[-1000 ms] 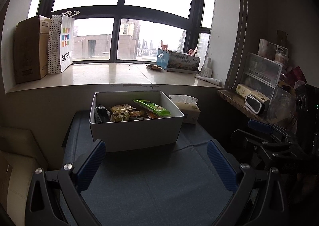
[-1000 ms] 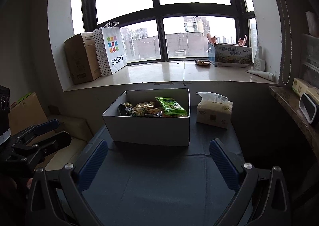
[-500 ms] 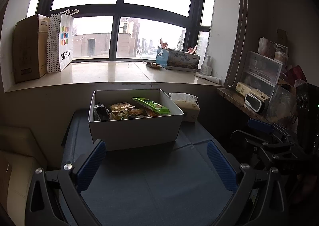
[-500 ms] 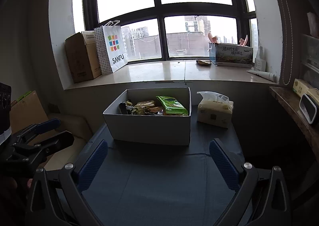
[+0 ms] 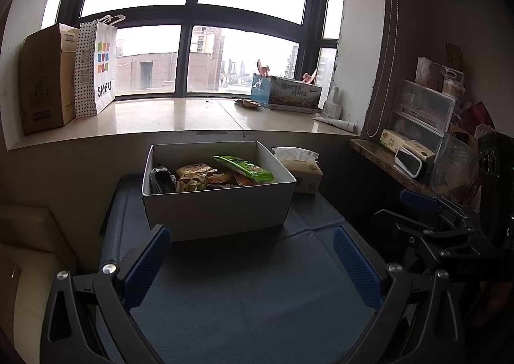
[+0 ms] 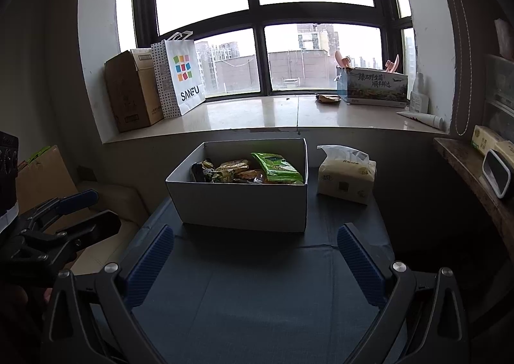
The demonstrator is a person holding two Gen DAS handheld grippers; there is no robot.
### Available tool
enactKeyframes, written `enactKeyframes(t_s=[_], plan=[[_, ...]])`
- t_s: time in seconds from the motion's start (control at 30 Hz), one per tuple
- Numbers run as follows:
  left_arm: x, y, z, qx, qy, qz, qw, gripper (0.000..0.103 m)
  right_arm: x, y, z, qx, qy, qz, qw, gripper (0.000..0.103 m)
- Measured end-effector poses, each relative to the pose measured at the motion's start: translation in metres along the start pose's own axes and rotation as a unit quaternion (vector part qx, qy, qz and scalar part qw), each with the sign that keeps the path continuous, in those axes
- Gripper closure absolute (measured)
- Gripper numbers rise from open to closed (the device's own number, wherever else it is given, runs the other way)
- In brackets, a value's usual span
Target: Organize snacks
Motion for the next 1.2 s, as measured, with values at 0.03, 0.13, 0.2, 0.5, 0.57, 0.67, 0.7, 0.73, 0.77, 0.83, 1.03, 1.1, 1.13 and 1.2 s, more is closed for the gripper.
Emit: enactKeyframes(t_s=[0.03,0.13,0.2,0.5,0.57,0.67,0.7,0.73,0.77,0.83,1.03,1.1,1.13,1.2], plan=[[0.0006,0.0002,0.0005,0.001,-0.002,0.000,1.0000,0.000,0.0000,-0.0001,0.0000,0.000,0.000,0.000,1.000,0.000],[0.0010,0.0008,0.0014,0.003,-0.001,-0.002,1.0000,0.000,0.0006,-0.0006,-0.0005,-0.002,0.000,-0.001,1.000,0.000],[0.0012,0.0008,0.0015,0.002,-0.001,-0.002,1.0000,0.000,0.0003,-0.0011,-0.0011,-0.003,0.001,0.000,1.000,0.000],[0.0028,0.0014,0.0023,0.003,-0.003,-0.005,1.0000,0.000,0.0011,-0.0020,-0.0020,-0.004,0.000,-0.002,1.000,0.000],[0.0027,0.0015,0.0019,0.003,-0.003,-0.005,1.0000,0.000,0.0011,-0.0020,-0.0021,-0.004,0.000,-0.002,1.000,0.000],[0.0020,0.0017,0.0017,0.003,-0.002,-0.003,1.0000,0.000,0.0010,-0.0023,-0.0021,-0.005,0.000,-0.002,1.000,0.000],[0.0017,0.0015,0.0016,0.003,-0.002,-0.002,1.0000,0.000,0.0016,-0.0021,-0.0023,-0.005,0.000,-0.002,1.000,0.000],[0.0016,0.0015,0.0015,0.002,-0.002,-0.002,1.0000,0.000,0.0015,-0.0021,-0.0023,-0.006,0.000,-0.002,1.000,0.000],[0.0014,0.0012,0.0016,0.002,0.000,-0.002,1.0000,0.000,0.0015,-0.0021,-0.0023,-0.005,0.000,-0.002,1.000,0.000],[0.0017,0.0014,0.0021,0.003,-0.001,-0.003,1.0000,0.000,0.0016,-0.0022,-0.0023,-0.005,0.000,-0.002,1.000,0.000],[0.0036,0.0007,0.0009,-0.002,-0.001,-0.008,1.0000,0.000,0.0013,-0.0027,-0.0026,-0.006,0.001,-0.001,1.000,0.000],[0.0044,0.0002,0.0010,-0.001,-0.001,-0.009,1.0000,0.000,0.0012,-0.0029,-0.0024,-0.006,0.001,-0.001,1.000,0.000],[0.0045,0.0003,0.0010,-0.001,-0.002,-0.009,1.0000,0.000,0.0011,-0.0031,-0.0023,-0.006,0.000,-0.001,1.000,0.000],[0.0050,0.0004,0.0002,-0.002,-0.003,-0.008,1.0000,0.000,0.0008,-0.0035,-0.0022,-0.006,0.000,-0.001,1.000,0.000]])
Point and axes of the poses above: each gripper's, at about its wrist camera, not at the fingertips, and z roughly against the way its jaws point, x to its right, y to its top, the point moved 9 cm from there along -z, roughly the way its jaws point, and after that the axes turned 6 degrees about -z, right-handed, at the moved point
